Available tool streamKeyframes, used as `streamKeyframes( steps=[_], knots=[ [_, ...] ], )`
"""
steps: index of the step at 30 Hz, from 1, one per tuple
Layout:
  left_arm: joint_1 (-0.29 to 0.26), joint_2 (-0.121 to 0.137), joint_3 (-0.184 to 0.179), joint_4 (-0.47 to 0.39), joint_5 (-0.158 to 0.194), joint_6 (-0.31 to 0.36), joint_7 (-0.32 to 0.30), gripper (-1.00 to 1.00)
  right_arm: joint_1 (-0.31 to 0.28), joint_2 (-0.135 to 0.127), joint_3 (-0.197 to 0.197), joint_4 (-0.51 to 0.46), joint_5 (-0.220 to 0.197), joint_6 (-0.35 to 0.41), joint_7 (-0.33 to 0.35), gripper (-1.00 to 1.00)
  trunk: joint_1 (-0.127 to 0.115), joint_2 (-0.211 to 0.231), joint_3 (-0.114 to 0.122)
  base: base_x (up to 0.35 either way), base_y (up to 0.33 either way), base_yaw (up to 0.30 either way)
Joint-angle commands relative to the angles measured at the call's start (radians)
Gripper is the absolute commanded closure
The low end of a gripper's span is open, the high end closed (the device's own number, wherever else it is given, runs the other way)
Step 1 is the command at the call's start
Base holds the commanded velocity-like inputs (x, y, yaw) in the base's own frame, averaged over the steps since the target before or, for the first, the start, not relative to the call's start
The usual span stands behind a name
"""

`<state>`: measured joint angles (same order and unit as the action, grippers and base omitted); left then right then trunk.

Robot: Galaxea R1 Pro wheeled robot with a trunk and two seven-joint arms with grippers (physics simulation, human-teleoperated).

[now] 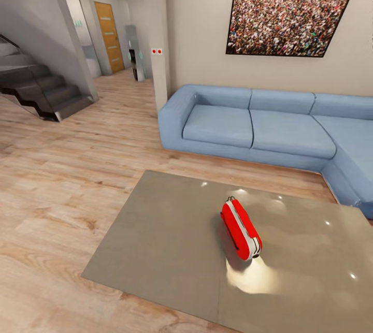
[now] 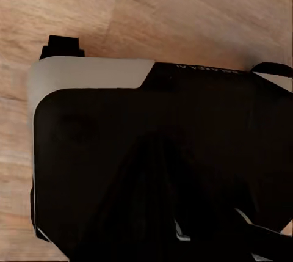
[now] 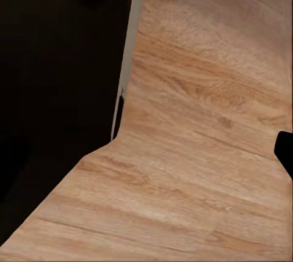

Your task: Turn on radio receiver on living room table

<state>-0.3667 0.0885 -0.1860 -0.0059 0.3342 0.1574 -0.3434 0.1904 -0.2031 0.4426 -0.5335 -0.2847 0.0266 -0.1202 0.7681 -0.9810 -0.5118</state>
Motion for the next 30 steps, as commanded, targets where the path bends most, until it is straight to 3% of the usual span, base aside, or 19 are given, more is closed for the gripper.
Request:
streamKeyframes(
  steps=[1,6,8,10,12,15,17,19,23,30],
  knots=[
    [0.016,-0.012,0.002,0.0,0.0,-0.014,0.044,1.0,0.0,0.008,0.0,0.006,-0.001,-0.029,-0.009,-1.0,0.0,0.0,0.002,0.0,0.0,0.0],
    [0.101,-0.053,0.002,0.0,-0.001,-0.06,0.236,1.0,0.0,0.054,0.0,0.08,-0.007,-0.09,-0.019,-1.0,0.0,0.0,0.01,0.0,0.0,0.0],
    [0.12,-0.053,0.002,0.0,0.0,-0.071,0.248,1.0,-0.005,0.093,0.0,0.148,-0.01,-0.117,-0.045,-1.0,0.0,0.0,0.013,0.0,0.0,0.0],
    [0.131,-0.054,0.002,0.0,0.0,-0.091,0.253,1.0,-0.004,0.137,-0.001,0.262,-0.013,-0.146,-0.134,-1.0,0.0,0.0,0.016,0.0,0.0,0.0],
    [0.146,-0.057,0.002,0.0,0.001,-0.097,0.279,1.0,-0.006,0.171,0.0,0.335,-0.015,-0.155,-0.18,-1.0,0.0,0.0,0.018,0.0,0.0,0.0],
    [0.154,-0.06,0.003,0.0,0.006,-0.106,0.349,1.0,-0.008,0.184,0.0,0.365,-0.016,-0.157,-0.206,-1.0,0.0,0.0,0.019,0.0,0.0,0.0],
    [0.155,-0.063,0.003,0.0,0.007,-0.109,0.365,1.0,-0.01,0.185,-0.001,0.371,-0.017,-0.157,-0.216,-1.0,0.0,0.0,0.019,0.0,0.0,0.0],
    [0.155,-0.067,0.003,0.0,0.007,-0.119,0.371,1.0,-0.011,0.186,-0.001,0.372,-0.017,-0.163,-0.214,-1.0,0.0,0.0,0.02,0.0,0.0,0.0],
    [0.155,-0.068,0.008,-0.003,0.004,-0.202,0.361,1.0,-0.011,0.19,0.0,0.371,-0.005,-0.181,-0.209,-1.0,0.0,0.0,0.021,0.0,0.0,0.0],
    [0.155,-0.067,0.007,-0.005,0.003,-0.215,0.36,1.0,-0.011,0.193,0.001,0.365,-0.003,-0.197,-0.208,-1.0,0.0,0.0,0.028,0.0,0.0,0.0]
  ],
)
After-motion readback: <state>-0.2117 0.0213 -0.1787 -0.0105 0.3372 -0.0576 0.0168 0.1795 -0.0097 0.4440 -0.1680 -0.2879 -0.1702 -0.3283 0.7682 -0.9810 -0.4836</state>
